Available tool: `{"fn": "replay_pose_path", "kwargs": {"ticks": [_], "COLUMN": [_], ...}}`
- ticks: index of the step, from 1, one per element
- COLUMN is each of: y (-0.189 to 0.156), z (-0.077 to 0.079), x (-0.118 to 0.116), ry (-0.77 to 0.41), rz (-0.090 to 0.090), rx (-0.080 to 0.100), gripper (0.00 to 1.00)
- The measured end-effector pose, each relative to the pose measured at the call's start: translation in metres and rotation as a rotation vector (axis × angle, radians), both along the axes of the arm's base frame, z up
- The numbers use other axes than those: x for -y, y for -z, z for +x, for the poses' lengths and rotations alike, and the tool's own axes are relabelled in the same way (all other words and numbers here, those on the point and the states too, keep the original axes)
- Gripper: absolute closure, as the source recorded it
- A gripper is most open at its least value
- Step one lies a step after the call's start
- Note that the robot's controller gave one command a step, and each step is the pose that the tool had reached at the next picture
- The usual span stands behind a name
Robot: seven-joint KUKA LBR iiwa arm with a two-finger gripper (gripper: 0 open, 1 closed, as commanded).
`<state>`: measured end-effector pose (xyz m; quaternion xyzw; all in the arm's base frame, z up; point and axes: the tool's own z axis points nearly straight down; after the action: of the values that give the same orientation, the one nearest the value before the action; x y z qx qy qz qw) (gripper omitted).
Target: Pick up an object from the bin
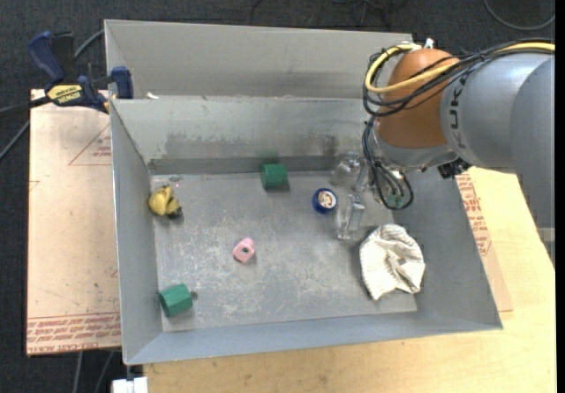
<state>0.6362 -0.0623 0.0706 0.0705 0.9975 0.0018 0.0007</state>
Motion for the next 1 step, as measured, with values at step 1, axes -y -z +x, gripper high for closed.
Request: {"fn": "replay_pose_path", "kwargs": {"ticks": [1], "y": [0.0011], "z": [-0.0347], "x": [-0.0192], "ry": [0.157], "rz": [-0.001], "rx": [-0.001], "gripper": [0.0]}}
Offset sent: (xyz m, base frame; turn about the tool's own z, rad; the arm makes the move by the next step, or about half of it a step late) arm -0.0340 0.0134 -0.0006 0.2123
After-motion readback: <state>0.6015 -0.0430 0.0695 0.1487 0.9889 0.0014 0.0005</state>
